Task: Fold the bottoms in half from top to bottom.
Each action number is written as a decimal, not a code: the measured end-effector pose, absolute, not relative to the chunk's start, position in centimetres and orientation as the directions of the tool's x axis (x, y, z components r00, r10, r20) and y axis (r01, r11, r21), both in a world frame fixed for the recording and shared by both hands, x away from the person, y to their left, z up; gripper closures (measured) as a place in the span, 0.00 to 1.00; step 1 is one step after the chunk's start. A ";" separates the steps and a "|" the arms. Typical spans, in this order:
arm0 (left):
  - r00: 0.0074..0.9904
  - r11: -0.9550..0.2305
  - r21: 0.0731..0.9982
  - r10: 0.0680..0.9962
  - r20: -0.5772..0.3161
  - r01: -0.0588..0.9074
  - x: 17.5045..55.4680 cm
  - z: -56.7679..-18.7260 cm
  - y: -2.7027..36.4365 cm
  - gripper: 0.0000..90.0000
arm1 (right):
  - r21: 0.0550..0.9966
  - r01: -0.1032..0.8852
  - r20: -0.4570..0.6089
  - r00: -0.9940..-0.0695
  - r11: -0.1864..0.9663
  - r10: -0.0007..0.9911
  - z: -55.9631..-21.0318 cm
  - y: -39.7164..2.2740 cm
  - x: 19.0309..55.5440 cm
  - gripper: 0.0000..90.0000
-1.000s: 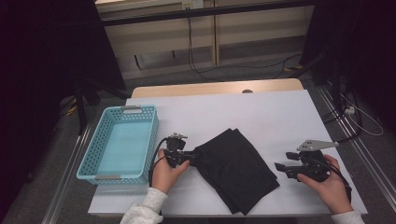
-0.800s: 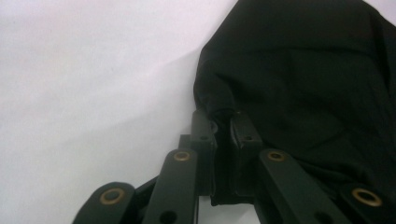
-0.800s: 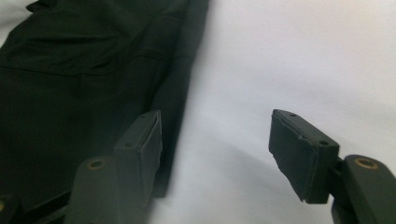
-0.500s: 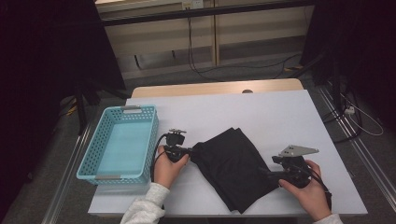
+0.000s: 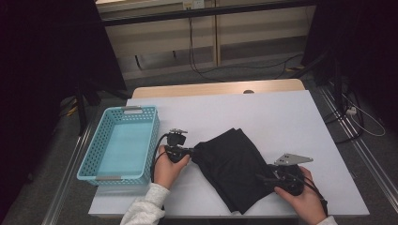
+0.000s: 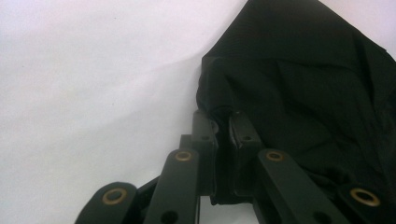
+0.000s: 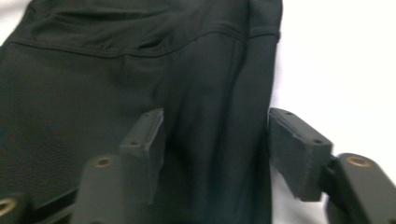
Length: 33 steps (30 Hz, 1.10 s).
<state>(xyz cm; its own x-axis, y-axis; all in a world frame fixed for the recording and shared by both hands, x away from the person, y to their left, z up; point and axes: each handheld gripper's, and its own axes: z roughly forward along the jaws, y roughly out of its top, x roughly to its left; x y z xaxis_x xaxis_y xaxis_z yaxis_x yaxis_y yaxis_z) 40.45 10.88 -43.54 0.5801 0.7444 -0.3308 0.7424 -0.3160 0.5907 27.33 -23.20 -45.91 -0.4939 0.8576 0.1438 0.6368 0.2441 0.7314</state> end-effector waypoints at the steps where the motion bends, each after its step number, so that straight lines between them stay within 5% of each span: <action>1: 0.582 -0.319 0.590 0.744 -0.329 0.741 40.4 -43.5 10.9 0.92 | 0.736 0.633 0.141 -0.492 0.242 0.859 -46.0 -23.1 27.2 0.44; 10: 0.582 -0.323 0.586 0.744 -0.328 0.743 40.9 -43.4 10.9 0.92 | 0.744 0.629 0.150 -0.484 0.224 0.862 -46.1 -22.4 27.0 0.59; 14: 0.581 -0.326 0.585 0.748 -0.320 0.743 41.0 -43.4 10.9 0.92 | 0.745 0.637 0.210 -0.505 0.197 0.837 -46.2 -22.2 27.1 0.84; 28: 0.554 -0.297 0.593 0.772 -0.313 0.749 42.1 -42.4 11.9 0.92 | 0.765 0.627 0.234 -0.481 0.145 0.845 -46.0 -22.1 28.5 0.88; 33: 0.536 -0.269 0.629 0.797 -0.280 0.729 42.3 -42.5 12.2 0.66 | 0.762 0.625 0.219 -0.500 0.173 0.838 -46.1 -21.7 28.4 0.88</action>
